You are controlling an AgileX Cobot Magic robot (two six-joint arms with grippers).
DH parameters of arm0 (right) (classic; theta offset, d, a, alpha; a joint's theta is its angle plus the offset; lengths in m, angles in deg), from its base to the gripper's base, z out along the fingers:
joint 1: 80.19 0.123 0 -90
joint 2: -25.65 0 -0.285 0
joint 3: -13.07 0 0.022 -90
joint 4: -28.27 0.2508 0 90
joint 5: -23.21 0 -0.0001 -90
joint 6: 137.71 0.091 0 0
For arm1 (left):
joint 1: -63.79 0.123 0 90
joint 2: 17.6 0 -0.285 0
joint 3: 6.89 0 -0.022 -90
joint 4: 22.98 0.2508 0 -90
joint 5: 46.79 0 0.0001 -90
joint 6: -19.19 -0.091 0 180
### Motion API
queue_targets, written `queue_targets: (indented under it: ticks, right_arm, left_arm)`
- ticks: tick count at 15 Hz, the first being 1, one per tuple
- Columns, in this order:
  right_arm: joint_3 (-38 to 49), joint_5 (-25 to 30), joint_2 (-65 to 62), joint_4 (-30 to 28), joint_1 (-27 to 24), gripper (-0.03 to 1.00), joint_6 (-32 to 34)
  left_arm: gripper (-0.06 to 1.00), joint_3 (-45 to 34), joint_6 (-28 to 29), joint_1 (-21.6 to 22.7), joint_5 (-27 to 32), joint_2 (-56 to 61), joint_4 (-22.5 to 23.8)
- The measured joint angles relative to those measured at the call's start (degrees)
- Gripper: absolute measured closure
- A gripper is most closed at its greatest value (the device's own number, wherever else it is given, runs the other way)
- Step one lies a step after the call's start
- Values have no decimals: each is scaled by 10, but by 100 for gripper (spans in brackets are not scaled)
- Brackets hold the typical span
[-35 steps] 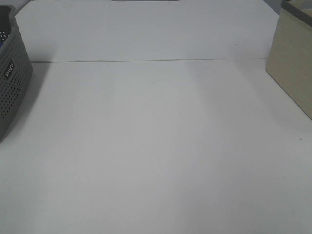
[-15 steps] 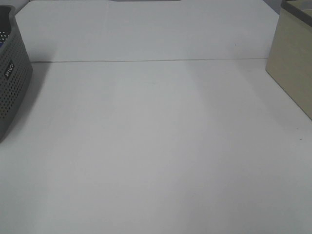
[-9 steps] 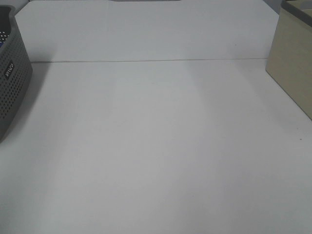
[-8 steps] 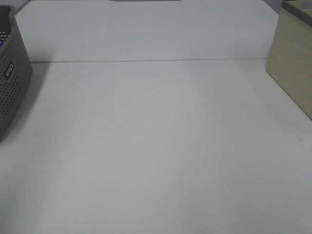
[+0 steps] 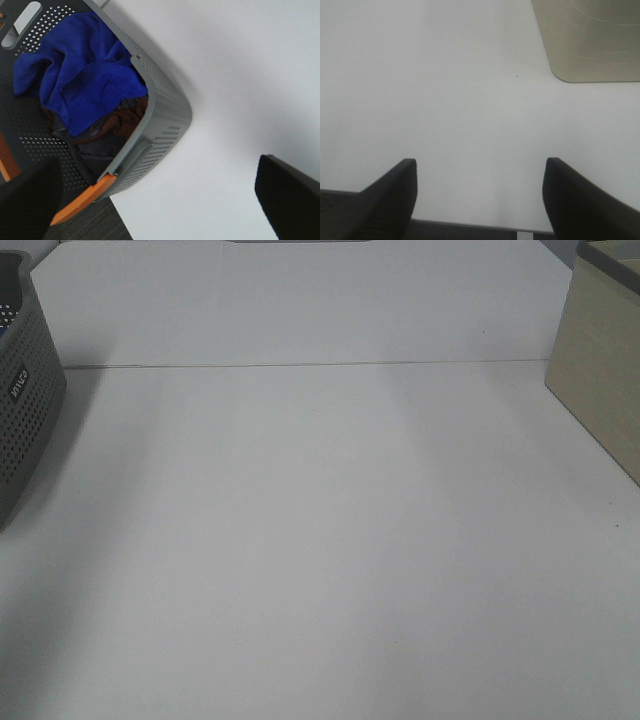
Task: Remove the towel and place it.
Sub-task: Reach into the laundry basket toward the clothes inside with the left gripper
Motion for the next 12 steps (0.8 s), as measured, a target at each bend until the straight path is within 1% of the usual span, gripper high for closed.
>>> queue_targets:
  ticks: [3,7,12]
  right_arm:
    - [0,0,0,0,0,27,0]
    - [0,0,0,0,0,27,0]
    - [0,0,0,0,0,27,0]
  left_arm:
    - [-5,52,-15,0,-1,-82,44]
    - [-5,95,-42,0,-3,-160,95]
    - [-5,148,-56,0,-23,-255,141]
